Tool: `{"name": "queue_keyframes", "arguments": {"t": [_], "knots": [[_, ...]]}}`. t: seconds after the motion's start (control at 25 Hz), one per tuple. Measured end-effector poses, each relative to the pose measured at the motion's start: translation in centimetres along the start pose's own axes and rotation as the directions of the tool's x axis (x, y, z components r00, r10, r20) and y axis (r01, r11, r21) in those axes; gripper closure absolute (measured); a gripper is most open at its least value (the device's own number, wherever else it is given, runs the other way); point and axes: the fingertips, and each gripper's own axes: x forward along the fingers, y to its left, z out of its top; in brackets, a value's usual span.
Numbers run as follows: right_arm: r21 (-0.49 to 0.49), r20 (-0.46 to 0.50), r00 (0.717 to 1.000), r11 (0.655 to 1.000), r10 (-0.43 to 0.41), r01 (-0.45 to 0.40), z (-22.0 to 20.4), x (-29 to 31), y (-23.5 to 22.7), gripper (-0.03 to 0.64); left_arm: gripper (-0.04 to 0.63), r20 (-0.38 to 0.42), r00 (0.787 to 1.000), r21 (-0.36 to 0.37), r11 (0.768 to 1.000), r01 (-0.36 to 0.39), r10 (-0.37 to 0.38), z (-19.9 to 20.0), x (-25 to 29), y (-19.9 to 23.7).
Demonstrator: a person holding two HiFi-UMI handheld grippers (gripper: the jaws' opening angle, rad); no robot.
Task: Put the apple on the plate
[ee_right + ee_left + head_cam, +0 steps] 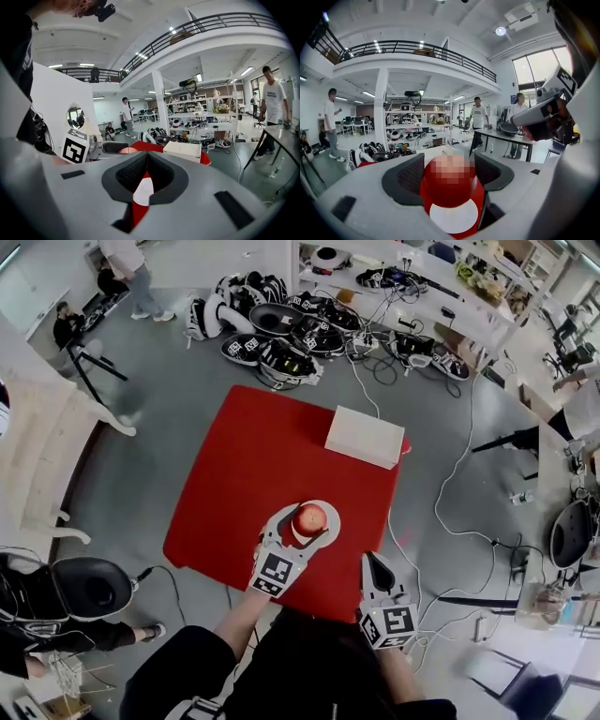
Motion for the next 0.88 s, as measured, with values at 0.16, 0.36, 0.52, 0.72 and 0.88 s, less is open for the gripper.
{"name": "queue_keyframes", "arguments": {"t": [0.16,0.36,0.52,0.72,0.88], "knots": [[-0.003,-0.021,1.0,1.0,-0.021,0.021,-0.3,0.4,-0.3,0.606,0.262,-0.015,1.0,0.02,1.0,0.003,-0.003,-2.2,1.7,0.9],[-0.002,-0.063,0.997,0.999,-0.05,0.05,-1.1,0.3,-1.2,0.606,0.262,-0.031,1.0,0.016,1.0,0.002,-0.001,-5.9,3.4,1.4],[0.006,-0.104,0.992,0.997,-0.073,0.074,-2.0,0.0,-2.0,0.606,0.262,-0.076,0.997,0.011,1.0,0.019,-0.018,-10.2,5.4,1.0],[0.013,-0.149,0.983,0.994,-0.103,0.106,-3.0,0.0,-2.9,0.606,0.262,-0.099,0.994,-0.008,0.999,0.047,-0.047,-13.8,7.4,0.4],[0.02,-0.176,0.976,0.991,-0.128,0.134,-3.5,-0.3,-3.8,0.606,0.262,-0.106,0.993,-0.027,0.998,0.057,-0.06,-15.6,8.7,-0.3]]}}
